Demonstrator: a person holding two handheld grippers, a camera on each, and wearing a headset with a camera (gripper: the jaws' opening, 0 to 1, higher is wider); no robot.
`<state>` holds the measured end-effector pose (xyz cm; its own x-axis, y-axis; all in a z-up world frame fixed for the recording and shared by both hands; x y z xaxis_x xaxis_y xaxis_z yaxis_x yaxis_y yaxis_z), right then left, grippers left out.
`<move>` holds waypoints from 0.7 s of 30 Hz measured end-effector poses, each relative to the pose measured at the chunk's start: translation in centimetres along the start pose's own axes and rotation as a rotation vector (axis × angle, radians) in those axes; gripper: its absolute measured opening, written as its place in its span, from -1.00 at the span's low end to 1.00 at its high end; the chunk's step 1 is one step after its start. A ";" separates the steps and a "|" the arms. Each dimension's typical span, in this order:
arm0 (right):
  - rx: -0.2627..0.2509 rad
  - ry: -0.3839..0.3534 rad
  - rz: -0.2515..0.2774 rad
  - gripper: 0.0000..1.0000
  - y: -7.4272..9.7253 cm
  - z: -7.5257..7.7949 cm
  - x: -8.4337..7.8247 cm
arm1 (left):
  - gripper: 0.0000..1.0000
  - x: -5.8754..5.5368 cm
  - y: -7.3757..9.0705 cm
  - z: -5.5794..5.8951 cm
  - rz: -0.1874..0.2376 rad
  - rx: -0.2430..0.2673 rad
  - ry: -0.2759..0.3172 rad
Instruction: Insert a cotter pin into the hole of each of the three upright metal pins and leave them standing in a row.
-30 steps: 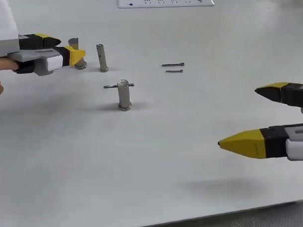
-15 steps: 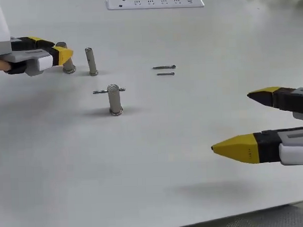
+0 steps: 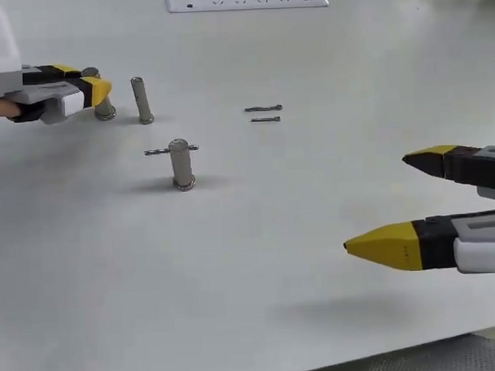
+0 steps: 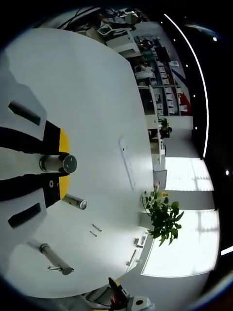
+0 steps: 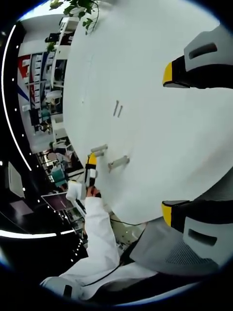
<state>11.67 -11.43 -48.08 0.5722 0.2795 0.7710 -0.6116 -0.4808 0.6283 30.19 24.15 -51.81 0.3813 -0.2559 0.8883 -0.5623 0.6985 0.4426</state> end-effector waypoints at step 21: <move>0.017 -0.007 0.033 0.89 -0.1 -0.3 0.6 | -0.81 -0.4 1.9 1.5 -0.056 0.054 0.032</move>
Point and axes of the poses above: the centre of the closed fingertips' face, and the gripper's own axes: y roughly backward along the fingers, z roughly to its right, x roughly out of its top, the point moved 9 cm from there along y, roughly backward along the fingers, and after that the axes turned 12 degrees about -x, right-handed, at the moved point
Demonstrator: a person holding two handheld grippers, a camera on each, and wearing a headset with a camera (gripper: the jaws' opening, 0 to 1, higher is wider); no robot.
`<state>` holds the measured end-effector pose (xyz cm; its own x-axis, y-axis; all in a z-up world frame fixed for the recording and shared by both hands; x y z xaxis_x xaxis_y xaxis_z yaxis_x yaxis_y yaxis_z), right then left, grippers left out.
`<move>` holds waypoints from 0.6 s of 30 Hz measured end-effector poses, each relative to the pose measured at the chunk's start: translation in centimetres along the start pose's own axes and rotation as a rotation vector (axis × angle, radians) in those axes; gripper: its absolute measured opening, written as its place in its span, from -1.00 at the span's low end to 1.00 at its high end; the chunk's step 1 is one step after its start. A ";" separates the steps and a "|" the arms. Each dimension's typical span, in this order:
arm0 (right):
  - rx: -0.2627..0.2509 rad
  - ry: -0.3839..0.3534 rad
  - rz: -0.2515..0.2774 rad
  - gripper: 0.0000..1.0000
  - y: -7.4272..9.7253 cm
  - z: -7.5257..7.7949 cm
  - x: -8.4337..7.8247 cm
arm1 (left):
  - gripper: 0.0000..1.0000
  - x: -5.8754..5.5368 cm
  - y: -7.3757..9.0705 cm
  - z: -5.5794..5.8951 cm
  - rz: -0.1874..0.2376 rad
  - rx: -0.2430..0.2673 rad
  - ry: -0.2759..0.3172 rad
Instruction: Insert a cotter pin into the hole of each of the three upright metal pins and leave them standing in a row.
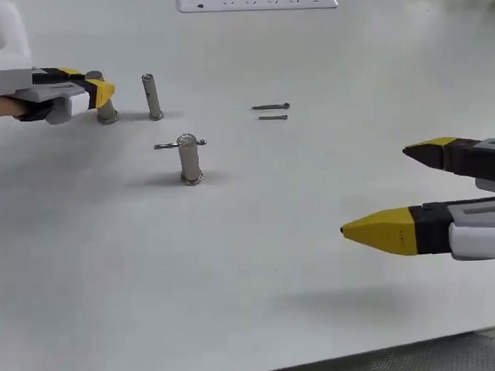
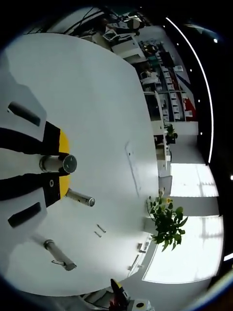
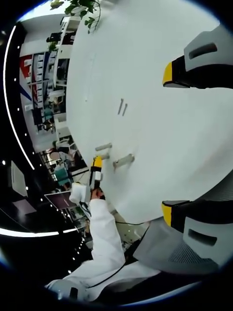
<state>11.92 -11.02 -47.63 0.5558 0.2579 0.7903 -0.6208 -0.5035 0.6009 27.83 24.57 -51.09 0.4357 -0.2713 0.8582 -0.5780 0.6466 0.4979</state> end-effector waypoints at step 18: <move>0.026 0.018 0.041 0.88 0.5 0.1 0.3 | -0.81 -1.5 4.3 7.2 0.025 0.003 -0.007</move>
Point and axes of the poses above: the centre of the closed fingertips' face, and the gripper's own axes: y roughly backward along the fingers, z roughly to its right, x roughly out of its top, the point moved 9 cm from there along y, roughly backward along the fingers, and after that the axes turned 12 degrees about -x, right-handed, at the moved point
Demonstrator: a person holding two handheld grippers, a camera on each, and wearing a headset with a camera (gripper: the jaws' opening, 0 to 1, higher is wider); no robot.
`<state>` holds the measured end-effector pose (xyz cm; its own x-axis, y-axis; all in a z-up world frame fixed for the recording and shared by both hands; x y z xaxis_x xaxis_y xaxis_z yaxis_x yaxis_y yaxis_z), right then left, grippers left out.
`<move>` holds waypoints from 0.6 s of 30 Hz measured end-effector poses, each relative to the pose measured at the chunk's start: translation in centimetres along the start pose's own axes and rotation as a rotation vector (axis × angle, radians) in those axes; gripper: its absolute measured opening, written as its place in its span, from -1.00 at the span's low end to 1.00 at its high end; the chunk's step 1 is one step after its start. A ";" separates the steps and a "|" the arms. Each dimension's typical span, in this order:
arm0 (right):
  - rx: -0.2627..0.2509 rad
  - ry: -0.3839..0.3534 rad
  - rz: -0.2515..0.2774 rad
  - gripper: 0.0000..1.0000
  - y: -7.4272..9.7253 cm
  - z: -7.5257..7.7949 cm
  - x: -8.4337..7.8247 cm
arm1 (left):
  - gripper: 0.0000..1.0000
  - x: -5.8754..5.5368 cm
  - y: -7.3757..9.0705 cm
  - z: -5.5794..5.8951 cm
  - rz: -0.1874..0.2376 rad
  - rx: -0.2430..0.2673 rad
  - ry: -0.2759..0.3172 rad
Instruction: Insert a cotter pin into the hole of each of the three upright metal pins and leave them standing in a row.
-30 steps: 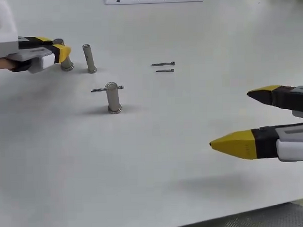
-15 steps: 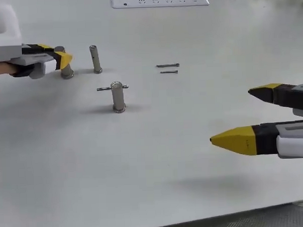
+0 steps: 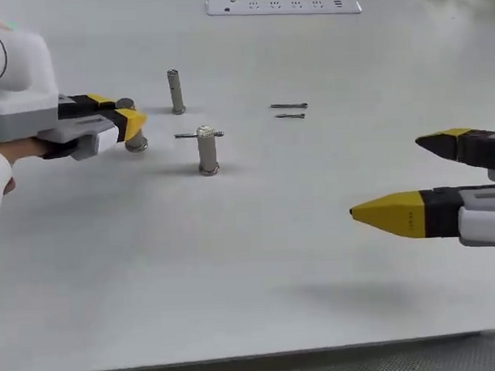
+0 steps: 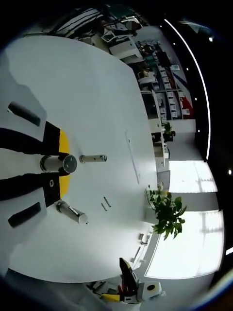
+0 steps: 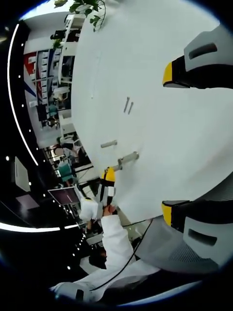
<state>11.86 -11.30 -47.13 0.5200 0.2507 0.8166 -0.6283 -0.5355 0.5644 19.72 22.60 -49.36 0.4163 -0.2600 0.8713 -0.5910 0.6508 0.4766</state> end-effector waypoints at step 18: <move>-0.010 -0.020 0.019 0.90 0.3 0.4 -0.4 | -0.82 -0.6 1.5 6.1 0.010 -0.062 0.014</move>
Point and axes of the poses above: the centre of the closed fingertips' face, and the gripper's own axes: y roughly backward along the fingers, z roughly to its right, x roughly out of its top, the point moved 9 cm from there along y, roughly backward along the fingers, and after that the axes turned 12 degrees about -x, right-handed, at the moved point
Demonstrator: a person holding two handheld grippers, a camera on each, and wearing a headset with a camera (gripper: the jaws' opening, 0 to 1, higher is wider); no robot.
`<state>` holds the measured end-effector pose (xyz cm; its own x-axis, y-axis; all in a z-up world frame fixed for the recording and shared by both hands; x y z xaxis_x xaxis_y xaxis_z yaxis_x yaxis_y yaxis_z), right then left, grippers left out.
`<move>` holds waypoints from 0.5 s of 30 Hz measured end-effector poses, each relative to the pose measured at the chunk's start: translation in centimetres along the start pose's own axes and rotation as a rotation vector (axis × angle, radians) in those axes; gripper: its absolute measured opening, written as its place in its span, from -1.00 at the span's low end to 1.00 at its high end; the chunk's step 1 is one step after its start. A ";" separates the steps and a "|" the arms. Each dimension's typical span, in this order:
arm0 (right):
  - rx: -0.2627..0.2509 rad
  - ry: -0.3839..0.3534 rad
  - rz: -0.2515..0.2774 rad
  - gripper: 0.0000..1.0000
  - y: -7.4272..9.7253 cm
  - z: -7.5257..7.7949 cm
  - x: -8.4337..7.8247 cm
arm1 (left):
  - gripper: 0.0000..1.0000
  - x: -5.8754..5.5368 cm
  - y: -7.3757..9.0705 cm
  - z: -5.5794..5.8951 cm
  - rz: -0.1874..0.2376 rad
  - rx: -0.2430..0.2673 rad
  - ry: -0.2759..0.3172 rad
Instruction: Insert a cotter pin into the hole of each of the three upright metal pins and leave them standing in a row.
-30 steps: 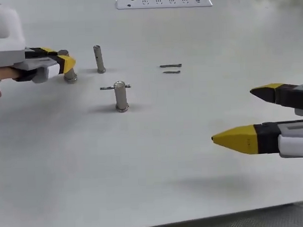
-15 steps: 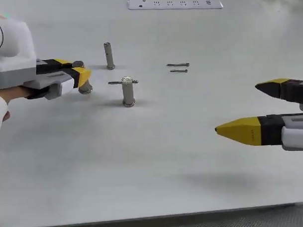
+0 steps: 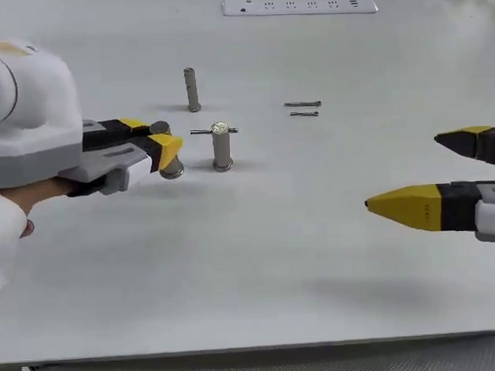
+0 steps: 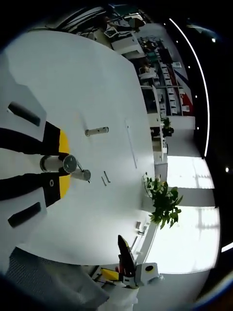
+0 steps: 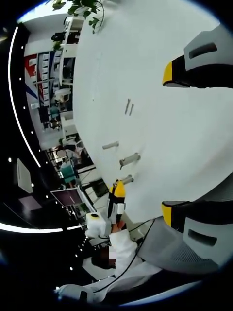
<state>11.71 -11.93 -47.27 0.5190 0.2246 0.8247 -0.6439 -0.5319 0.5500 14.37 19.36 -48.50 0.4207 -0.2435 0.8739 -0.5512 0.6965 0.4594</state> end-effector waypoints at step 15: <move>0.005 -0.020 -0.002 0.90 0.5 -0.7 -0.8 | -0.81 -0.8 -2.8 2.6 -0.059 -0.083 -0.033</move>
<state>10.58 -11.77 -47.60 0.5315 0.2090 0.8209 -0.6403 -0.5353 0.5509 13.67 15.87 -50.05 0.4258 -0.3072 0.8511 -0.4643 0.7331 0.4969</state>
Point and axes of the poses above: the centre of the closed fingertips' face, and the gripper's own axes: y roughly backward along the fingers, z roughly to its right, x roughly out of its top, the point moved 9 cm from there along y, roughly backward along the fingers, and after that the axes turned 12 degrees about -x, right-handed, at the moved point
